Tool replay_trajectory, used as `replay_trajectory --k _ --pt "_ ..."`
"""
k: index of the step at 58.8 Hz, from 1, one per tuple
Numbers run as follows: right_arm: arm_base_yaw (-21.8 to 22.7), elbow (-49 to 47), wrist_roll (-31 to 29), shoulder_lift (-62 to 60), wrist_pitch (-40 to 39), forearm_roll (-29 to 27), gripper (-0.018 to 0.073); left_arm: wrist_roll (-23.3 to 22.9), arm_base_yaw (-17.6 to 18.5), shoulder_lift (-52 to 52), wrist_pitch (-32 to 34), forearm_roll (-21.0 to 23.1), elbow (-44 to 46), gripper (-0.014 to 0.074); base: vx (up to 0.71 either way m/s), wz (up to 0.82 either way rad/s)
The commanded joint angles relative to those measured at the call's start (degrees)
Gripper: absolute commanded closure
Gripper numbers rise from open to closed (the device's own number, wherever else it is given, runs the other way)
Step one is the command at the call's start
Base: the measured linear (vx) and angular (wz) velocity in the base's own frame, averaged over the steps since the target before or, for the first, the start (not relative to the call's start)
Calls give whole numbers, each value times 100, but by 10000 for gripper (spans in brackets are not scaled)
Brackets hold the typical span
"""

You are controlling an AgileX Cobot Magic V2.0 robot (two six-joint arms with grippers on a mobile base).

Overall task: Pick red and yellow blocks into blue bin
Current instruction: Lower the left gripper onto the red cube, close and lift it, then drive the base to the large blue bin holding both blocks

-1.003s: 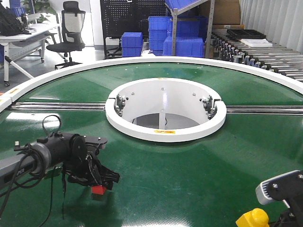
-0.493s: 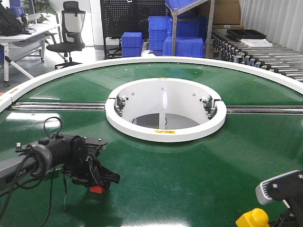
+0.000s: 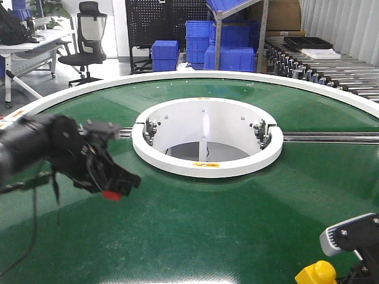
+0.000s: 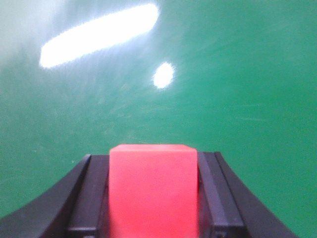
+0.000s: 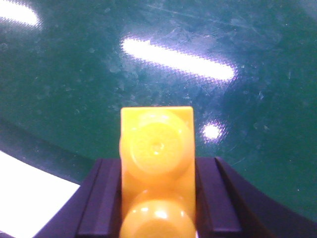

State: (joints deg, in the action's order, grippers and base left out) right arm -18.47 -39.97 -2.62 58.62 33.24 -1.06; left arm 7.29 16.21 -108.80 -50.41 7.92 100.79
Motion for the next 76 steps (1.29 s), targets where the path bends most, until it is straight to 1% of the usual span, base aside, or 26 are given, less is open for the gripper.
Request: replay_trajectory --k 1,11,14,28,29,37,45,55,62,76 --pt "3 -165 -42 -93 -357 39 328 351 92 997 535 469 -329 367 0 0" --pt "3 -165 -42 -93 -357 39 328 784 141 2272 1139 998 -1537 363 0 0" --pt "3 -165 -42 -93 -357 39 328 898 141 2562 1273 1090 -1828 363 0 0" --pt "3 -165 -42 -93 -357 39 328 924 141 4012 1415 1106 -3284 362 0 0" --pt "3 -165 -42 -93 -357 39 328 913 141 4482 1409 1106 -3765 362 0 0" --pt "3 -165 -42 -93 -357 39 328 906 141 5283 1382 1233 -4427 362 0 0" --pt "3 -165 -42 -93 -357 39 328 924 141 6187 1352 1234 -5087 362 0 0" --pt "3 -165 -42 -93 -357 39 328 924 141 7164 1344 1230 -5763 362 0 0" --pt "3 -165 -42 -93 -357 39 328 924 141 7699 1344 1230 -6059 362 0 0" --pt "3 -165 -42 -93 -357 39 328 918 141 8134 1289 1234 -6223 362 0 0"
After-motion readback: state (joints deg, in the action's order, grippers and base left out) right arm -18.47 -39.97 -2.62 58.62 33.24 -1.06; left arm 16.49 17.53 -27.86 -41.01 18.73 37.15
